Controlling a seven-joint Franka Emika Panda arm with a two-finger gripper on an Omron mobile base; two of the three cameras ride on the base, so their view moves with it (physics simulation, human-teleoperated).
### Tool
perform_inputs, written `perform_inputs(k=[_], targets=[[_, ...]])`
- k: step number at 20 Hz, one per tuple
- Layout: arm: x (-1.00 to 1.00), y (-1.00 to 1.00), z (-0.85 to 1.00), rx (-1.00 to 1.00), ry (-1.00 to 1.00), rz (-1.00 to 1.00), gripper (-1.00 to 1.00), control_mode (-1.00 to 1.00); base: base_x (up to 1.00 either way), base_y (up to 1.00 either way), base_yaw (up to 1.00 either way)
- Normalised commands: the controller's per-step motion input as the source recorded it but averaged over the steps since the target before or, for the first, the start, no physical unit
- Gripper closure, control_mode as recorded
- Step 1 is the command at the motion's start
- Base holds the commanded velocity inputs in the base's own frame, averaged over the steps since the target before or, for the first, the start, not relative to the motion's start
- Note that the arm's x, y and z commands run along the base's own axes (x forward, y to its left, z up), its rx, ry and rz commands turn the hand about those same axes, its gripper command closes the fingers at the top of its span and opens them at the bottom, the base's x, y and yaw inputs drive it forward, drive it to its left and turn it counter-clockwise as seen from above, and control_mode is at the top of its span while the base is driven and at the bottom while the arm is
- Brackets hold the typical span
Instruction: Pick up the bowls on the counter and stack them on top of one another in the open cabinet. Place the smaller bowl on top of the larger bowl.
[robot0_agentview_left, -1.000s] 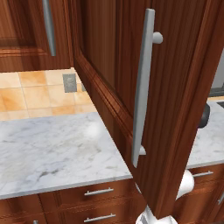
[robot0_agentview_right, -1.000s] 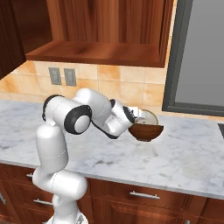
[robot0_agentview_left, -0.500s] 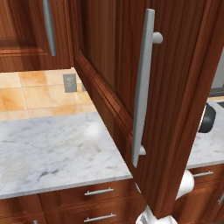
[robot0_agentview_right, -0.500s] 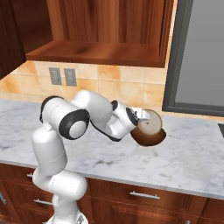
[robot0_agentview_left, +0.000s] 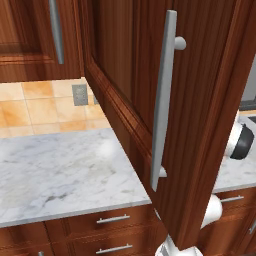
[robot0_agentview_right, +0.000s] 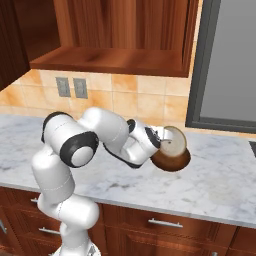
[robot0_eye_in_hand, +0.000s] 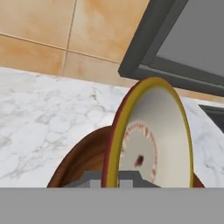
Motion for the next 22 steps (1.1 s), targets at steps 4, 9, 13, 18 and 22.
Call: perform_inputs(k=[4,9,13,18,22], targets=[[-0.37,0.00,-0.02,-0.01,-0.10,0.04,1.00,-1.00,0.00,0.00,0.00],[-0.16,-0.01,0.00,0.00,-0.03,0.00,1.00,-1.00,0.00,0.00,0.00],[-0.48,0.13,0.00,-0.03,-0.06,0.05,1.00,-1.00,0.00,0.00,0.00],[-0.08,0.03,0.00,0.00,-0.02,0.01,-1.00,-1.00,0.00,0.00,0.00],[0.00,0.08,0.44,0.02,-0.08,0.00,-1.00,-1.00,0.00,0.00,0.00]])
